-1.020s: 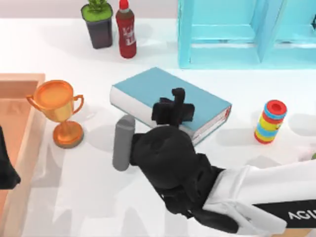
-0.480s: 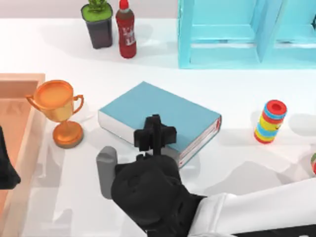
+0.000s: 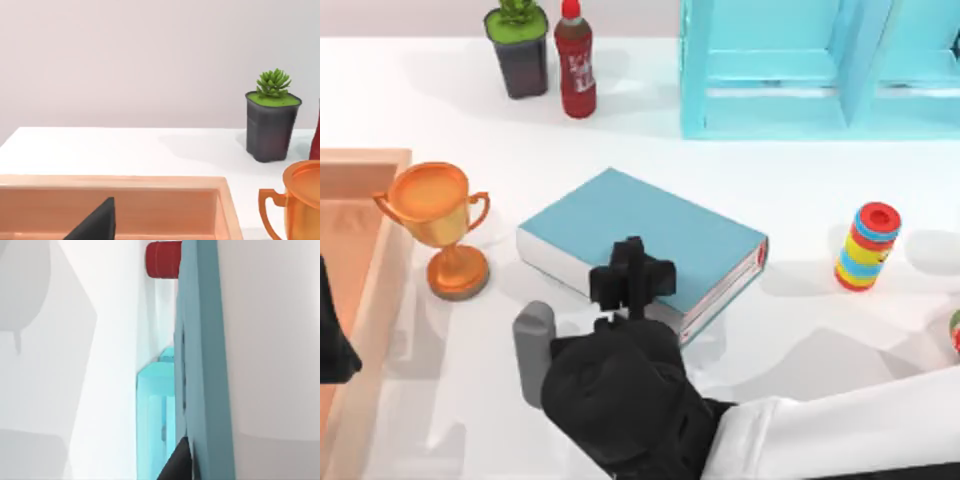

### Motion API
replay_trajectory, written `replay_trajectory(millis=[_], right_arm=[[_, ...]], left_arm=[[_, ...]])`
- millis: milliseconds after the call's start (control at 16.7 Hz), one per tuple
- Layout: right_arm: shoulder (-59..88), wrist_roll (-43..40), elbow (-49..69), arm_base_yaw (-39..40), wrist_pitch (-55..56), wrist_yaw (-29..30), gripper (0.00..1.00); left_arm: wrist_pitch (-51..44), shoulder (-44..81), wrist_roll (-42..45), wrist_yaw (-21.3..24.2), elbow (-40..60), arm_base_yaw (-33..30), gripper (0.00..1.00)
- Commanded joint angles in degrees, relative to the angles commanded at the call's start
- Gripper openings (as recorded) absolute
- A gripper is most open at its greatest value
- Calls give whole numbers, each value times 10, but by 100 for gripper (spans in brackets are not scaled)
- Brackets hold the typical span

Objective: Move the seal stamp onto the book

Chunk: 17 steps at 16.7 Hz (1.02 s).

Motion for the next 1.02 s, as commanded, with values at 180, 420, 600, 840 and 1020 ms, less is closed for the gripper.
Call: replay_trajectory(millis=[180, 420, 600, 840, 1020], right_arm=[[18, -4, -5, 1, 16, 3, 0], [51, -1, -15, 0, 65, 3, 0], [54, 0, -17, 0, 70, 1, 0], [54, 0, -17, 0, 70, 1, 23], [54, 0, -17, 0, 70, 1, 45]], left_arm=[[0, 0, 0, 0, 0, 0, 100], [0, 0, 0, 0, 0, 0, 100], [0, 0, 0, 0, 0, 0, 100], [0, 0, 0, 0, 0, 0, 100], [0, 0, 0, 0, 0, 0, 100]])
